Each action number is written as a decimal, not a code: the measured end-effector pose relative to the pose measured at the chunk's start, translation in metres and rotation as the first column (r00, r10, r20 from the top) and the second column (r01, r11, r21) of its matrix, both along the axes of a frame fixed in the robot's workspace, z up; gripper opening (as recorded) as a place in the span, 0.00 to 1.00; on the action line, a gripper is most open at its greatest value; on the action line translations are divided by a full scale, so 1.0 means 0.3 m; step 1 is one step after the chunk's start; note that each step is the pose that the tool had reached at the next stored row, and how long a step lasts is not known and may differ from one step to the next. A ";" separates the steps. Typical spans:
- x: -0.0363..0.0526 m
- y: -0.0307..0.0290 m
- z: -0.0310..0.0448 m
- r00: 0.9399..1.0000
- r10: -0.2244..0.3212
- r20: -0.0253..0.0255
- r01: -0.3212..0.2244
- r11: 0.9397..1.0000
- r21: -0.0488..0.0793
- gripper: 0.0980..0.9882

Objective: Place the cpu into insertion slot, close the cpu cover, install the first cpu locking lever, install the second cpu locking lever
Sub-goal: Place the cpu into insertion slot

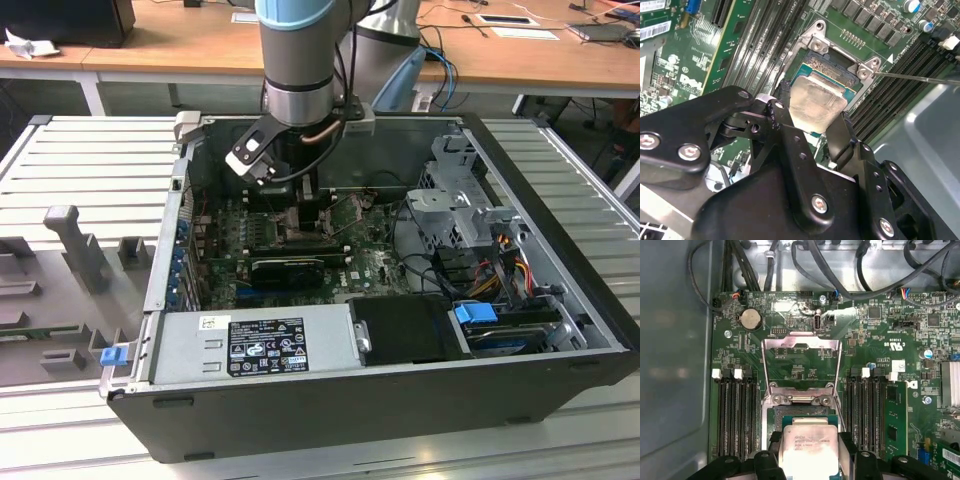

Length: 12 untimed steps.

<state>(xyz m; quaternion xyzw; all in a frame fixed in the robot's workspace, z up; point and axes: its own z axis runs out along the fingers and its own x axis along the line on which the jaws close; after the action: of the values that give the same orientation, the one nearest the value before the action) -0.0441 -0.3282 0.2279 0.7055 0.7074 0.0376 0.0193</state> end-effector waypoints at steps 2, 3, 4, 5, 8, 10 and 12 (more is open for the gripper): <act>-0.003 0.003 -0.014 1.000 0.000 0.000 0.000 1.000 0.000 0.48; -0.003 0.007 -0.028 1.000 0.000 0.000 0.000 1.000 0.000 0.48; -0.003 0.012 -0.037 1.000 -0.001 0.000 0.001 1.000 0.000 0.48; -0.003 0.018 -0.043 1.000 -0.007 0.000 0.007 1.000 0.000 0.48; -0.003 0.024 -0.057 1.000 -0.012 0.000 0.012 1.000 0.000 0.48; -0.003 0.028 -0.066 1.000 -0.018 0.000 0.018 1.000 -0.002 0.48; -0.002 0.030 -0.071 1.000 -0.026 0.000 0.026 1.000 -0.004 0.48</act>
<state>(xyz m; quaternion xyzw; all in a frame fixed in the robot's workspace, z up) -0.0447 -0.3193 0.2065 0.7146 0.6983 0.0360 0.0211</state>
